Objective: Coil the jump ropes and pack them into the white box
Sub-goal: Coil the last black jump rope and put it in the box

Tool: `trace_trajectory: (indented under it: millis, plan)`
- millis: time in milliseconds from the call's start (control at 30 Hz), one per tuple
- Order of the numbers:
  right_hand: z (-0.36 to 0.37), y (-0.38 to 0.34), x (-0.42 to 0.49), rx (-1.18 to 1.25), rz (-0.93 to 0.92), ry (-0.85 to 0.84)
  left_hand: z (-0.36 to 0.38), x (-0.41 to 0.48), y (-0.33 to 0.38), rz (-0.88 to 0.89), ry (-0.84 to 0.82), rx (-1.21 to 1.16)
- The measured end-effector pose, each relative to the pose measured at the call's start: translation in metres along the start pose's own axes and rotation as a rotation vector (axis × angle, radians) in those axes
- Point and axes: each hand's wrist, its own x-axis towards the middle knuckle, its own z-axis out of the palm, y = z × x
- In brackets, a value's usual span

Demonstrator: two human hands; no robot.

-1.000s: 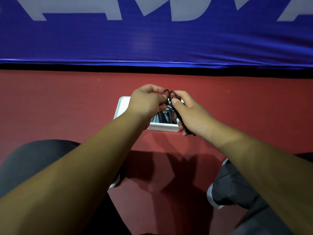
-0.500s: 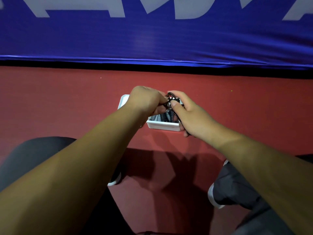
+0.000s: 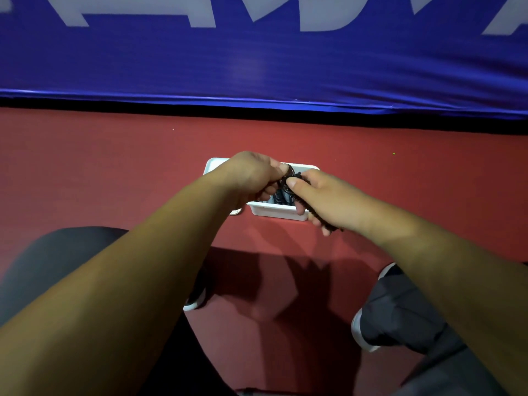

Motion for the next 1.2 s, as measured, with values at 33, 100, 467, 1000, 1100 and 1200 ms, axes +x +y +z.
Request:
trace_trajectory:
  millis: [33,100,467,1000,1100,1200]
  plan:
    - [-0.002,-0.001,-0.001,0.037,0.015,-0.025,0.001,0.0,-0.001,0.026,0.003,0.004]
    - [-0.004,-0.002,-0.002,0.159,0.037,-0.038,0.003,0.001,-0.001,0.1,0.033,-0.012]
    - [-0.014,-0.002,-0.007,0.277,0.08,-0.098,0.004,-0.004,0.01,0.274,0.002,0.115]
    - [-0.023,-0.002,-0.015,0.136,0.209,-0.225,0.01,-0.008,0.019,0.312,-0.007,0.05]
    - [-0.022,-0.004,-0.017,0.211,0.28,-0.226,0.015,-0.009,0.02,0.304,0.016,0.065]
    - [-0.019,-0.005,-0.014,0.133,0.35,-0.147,0.02,-0.011,0.02,0.367,0.095,0.127]
